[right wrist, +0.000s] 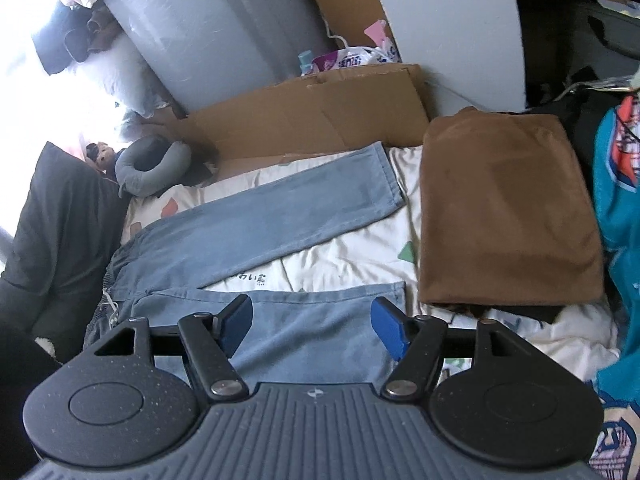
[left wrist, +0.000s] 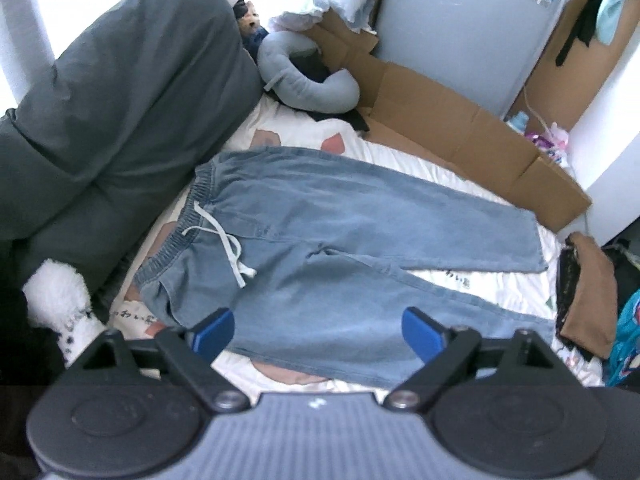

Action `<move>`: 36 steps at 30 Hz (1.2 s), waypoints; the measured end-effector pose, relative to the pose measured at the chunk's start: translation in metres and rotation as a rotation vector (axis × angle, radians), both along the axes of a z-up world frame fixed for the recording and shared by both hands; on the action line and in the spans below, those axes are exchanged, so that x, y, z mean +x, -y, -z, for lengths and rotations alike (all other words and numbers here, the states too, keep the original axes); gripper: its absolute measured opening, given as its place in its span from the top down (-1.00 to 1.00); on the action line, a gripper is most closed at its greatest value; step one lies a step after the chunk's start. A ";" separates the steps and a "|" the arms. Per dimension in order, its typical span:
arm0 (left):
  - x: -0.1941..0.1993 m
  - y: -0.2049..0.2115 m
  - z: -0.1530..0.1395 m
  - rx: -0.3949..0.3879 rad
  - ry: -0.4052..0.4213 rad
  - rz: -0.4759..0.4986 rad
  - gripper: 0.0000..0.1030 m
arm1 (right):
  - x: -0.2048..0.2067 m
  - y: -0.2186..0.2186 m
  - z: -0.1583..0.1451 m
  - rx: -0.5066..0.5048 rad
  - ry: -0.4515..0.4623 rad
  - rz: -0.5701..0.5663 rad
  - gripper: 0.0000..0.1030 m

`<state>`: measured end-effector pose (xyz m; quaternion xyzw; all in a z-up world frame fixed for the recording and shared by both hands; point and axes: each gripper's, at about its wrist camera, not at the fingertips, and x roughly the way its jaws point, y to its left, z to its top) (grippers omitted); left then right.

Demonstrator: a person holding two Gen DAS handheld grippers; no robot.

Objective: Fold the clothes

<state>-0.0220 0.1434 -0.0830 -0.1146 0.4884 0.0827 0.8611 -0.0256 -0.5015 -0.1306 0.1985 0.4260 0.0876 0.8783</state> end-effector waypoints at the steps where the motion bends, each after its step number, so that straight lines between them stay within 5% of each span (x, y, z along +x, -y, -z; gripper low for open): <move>1: -0.002 0.000 0.002 -0.008 0.006 -0.003 -0.80 | -0.003 0.001 0.000 -0.005 -0.006 0.004 -0.40; 11: -0.019 -0.009 0.071 -0.047 -0.050 -0.081 -0.82 | -0.029 0.020 0.039 0.034 -0.053 0.092 -0.40; 24: -0.030 -0.013 0.160 -0.086 -0.092 -0.162 -0.82 | -0.041 0.020 0.133 0.115 -0.168 0.145 -0.40; 36: -0.017 -0.013 0.231 -0.181 -0.125 -0.256 -0.82 | -0.029 0.009 0.223 0.298 -0.322 0.236 -0.40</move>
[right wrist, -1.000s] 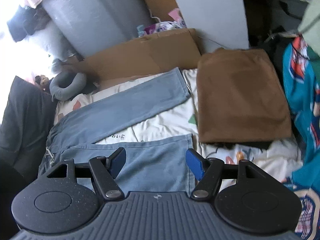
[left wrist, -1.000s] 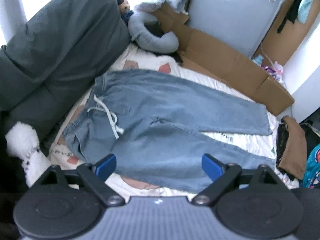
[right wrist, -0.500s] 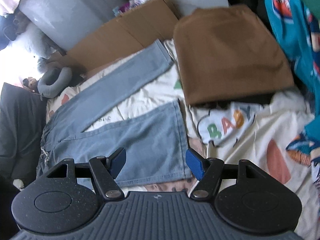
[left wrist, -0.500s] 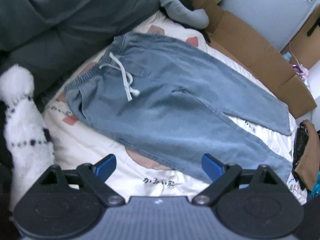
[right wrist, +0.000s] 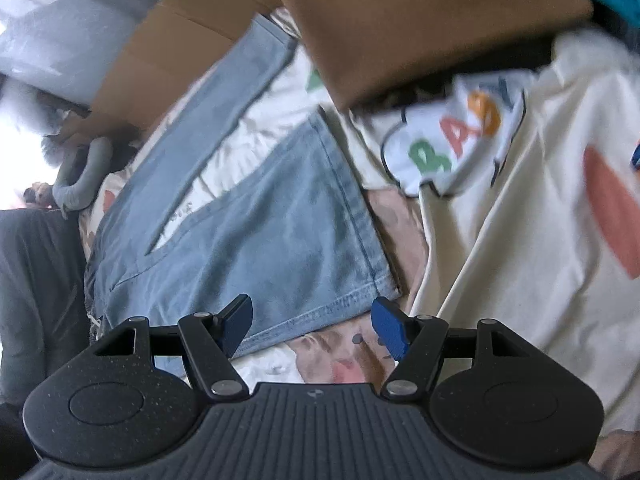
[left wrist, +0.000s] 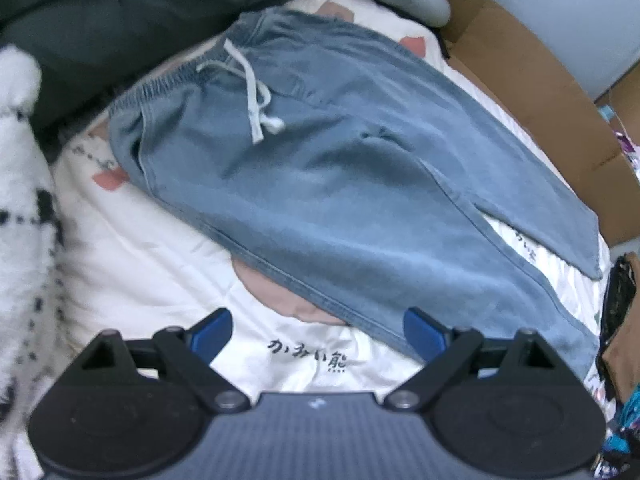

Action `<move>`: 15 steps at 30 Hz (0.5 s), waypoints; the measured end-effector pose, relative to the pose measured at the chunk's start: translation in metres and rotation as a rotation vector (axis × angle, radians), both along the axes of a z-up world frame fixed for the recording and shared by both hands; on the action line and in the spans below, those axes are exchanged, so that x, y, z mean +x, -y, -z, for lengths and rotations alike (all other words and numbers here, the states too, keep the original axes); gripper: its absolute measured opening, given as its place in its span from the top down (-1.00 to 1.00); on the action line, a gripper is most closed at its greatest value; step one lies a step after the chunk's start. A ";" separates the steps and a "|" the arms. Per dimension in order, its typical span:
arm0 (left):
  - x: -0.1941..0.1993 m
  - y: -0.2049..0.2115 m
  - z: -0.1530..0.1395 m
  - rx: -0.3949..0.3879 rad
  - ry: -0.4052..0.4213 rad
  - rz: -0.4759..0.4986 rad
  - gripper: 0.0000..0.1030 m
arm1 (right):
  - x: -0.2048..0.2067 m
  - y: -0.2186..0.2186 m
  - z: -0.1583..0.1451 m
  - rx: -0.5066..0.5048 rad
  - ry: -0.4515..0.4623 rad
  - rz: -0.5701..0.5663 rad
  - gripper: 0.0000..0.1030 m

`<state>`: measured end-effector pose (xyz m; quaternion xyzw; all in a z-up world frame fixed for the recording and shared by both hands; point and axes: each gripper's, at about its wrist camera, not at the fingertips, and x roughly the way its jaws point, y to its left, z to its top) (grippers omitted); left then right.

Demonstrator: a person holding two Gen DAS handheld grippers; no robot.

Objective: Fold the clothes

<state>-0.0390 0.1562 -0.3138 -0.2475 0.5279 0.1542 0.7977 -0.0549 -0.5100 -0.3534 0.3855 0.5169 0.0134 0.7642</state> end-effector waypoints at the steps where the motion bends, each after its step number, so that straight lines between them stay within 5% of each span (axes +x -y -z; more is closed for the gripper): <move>1: 0.002 0.000 0.007 -0.009 -0.004 -0.008 -0.82 | 0.001 0.002 0.008 0.017 -0.018 0.018 -0.40; 8: 0.014 0.006 0.051 -0.063 -0.019 -0.035 -0.82 | -0.003 0.009 0.058 0.100 -0.104 0.128 -0.40; 15: 0.012 0.010 0.075 -0.101 -0.032 -0.054 -0.82 | -0.006 0.016 0.070 0.154 -0.055 0.241 -0.40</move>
